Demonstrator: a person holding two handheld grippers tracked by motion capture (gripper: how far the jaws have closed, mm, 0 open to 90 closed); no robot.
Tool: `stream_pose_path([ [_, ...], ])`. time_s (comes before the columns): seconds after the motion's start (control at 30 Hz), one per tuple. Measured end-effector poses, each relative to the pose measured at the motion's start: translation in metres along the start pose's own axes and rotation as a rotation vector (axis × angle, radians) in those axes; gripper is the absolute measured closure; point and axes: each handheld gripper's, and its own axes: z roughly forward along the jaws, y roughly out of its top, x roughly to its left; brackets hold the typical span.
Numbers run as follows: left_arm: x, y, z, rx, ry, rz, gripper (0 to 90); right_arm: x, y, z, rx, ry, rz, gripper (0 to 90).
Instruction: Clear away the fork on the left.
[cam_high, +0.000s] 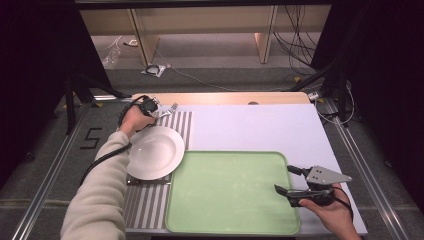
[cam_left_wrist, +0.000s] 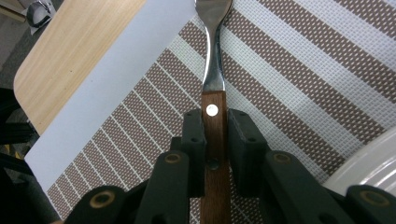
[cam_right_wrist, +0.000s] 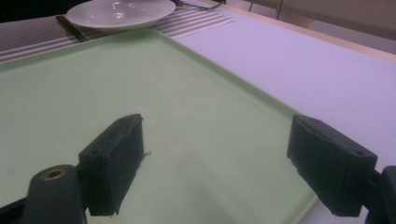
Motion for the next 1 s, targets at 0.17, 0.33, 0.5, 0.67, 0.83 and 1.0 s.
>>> stream_pose_path([
  [0.17, 0.0, 0.002, -0.004, -0.021, 0.014, -0.016, 77.1, 0.0, 0.0, -0.001, -0.001, 0.0, -0.003, 19.7],
  [0.33, 0.001, 0.002, -0.007, -0.04, 0.035, -0.022, 77.1, 0.0, 0.0, -0.001, 0.001, -0.002, -0.002, 19.9],
  [0.5, -0.001, 0.002, -0.008, -0.055, 0.05, -0.039, 77.1, 0.0, 0.0, -0.001, 0.002, -0.002, -0.004, 19.9],
  [0.67, -0.001, 0.002, -0.01, -0.072, 0.049, -0.057, 77.1, 0.0, 0.0, 0.0, -0.002, -0.002, -0.005, 20.1],
  [0.83, -0.003, 0.003, -0.012, -0.098, 0.056, -0.073, 77.1, 0.0, 0.0, 0.0, 0.001, -0.002, -0.003, 20.1],
  [1.0, -0.004, 0.003, -0.017, -0.124, 0.064, -0.1, 77.1, 0.0, 0.0, -0.001, 0.01, -0.005, -0.005, 20.1],
])
